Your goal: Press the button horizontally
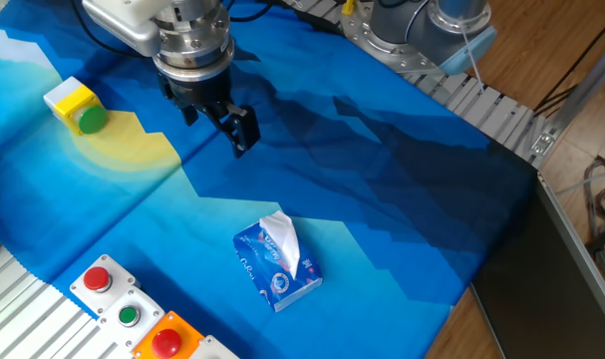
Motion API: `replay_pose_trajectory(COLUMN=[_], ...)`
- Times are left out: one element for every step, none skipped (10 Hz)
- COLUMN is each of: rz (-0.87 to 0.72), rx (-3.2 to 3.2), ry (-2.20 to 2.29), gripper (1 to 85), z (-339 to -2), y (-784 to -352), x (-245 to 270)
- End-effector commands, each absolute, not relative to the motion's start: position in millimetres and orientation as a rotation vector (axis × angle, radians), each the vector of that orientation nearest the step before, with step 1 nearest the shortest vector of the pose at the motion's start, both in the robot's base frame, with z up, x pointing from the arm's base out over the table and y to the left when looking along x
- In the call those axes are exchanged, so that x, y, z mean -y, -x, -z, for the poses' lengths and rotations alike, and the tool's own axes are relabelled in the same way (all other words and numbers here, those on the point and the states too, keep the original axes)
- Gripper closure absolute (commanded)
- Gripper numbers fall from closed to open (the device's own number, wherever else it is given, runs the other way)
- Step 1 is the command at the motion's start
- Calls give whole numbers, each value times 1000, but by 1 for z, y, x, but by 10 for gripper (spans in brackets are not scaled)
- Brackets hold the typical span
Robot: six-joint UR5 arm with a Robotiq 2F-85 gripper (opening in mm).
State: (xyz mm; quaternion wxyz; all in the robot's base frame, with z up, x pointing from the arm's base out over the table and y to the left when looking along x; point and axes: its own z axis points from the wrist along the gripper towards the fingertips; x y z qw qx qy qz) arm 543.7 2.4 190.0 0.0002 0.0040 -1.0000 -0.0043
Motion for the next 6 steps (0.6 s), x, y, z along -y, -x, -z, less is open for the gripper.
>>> replay_pose_trajectory(rz=[14,128,126,126,124,118], rx=[3141,3269,3269,3269,3268,3268], ry=[-12,-10,-10,-10,-8,-10], gripper=[17,847,847,847,847,847], z=[-190,-193,-193,-193,-193,-193], y=[-544,-578,-578,-578,-578,-578], x=[-5,-23,-23,-23,-23,-22])
